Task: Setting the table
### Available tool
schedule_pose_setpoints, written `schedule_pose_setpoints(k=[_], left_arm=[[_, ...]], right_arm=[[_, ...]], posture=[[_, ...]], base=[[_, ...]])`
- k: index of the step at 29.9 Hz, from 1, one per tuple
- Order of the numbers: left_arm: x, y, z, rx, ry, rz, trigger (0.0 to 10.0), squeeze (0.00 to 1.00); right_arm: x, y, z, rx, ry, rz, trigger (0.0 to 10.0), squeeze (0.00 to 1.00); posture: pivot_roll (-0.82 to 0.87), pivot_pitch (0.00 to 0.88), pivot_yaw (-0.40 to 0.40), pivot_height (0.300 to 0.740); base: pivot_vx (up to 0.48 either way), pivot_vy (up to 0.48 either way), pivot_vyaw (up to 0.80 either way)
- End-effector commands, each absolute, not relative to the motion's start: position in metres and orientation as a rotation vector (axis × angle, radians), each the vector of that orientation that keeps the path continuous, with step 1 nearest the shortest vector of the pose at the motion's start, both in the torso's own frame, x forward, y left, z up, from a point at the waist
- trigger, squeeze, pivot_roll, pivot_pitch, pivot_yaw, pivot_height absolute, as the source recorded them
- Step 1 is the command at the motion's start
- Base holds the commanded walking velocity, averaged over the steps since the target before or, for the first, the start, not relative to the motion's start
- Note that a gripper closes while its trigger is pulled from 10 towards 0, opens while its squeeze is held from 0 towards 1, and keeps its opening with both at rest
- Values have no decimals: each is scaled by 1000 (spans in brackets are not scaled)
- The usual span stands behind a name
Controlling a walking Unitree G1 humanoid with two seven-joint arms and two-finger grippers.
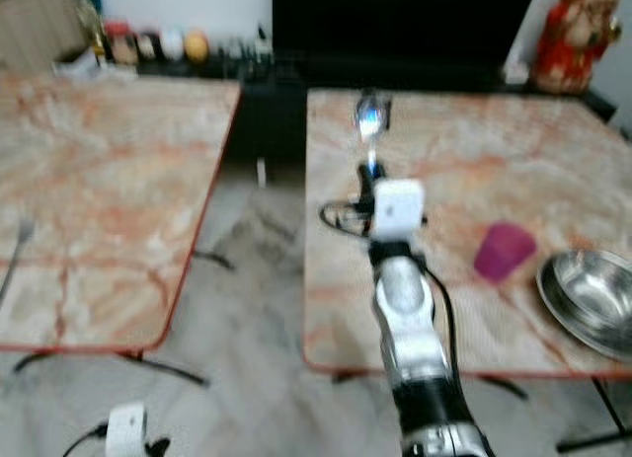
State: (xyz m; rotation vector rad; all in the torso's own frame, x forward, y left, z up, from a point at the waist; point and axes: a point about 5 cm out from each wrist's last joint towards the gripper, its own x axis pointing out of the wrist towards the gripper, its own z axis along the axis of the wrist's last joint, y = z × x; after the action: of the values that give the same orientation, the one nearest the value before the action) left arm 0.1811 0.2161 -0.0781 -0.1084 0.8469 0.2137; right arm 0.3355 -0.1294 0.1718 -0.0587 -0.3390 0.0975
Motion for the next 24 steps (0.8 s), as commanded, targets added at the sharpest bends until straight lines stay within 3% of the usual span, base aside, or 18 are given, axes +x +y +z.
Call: schedule_pose_setpoints(k=[1, 5, 24], left_arm=[[177, 210, -82, -114, 871, 200, 10000, 0], [178, 210, -81, -111, 872, 196, 10000, 0], [177, 212, -81, -109, 873, 201, 10000, 0]], right_arm=[[336, -139, 183, -51, -378, 69, 10000, 0], [340, -145, 202, -54, -432, 50, 10000, 0], [341, -156, 202, -83, -412, 43, 10000, 0]], posture=[[-1, 9, -16, 740], [-5, 9, -12, 740], [-4, 0, -7, 740]], base=[[0, -394, 0], [0, -391, 0], [0, -392, 0]])
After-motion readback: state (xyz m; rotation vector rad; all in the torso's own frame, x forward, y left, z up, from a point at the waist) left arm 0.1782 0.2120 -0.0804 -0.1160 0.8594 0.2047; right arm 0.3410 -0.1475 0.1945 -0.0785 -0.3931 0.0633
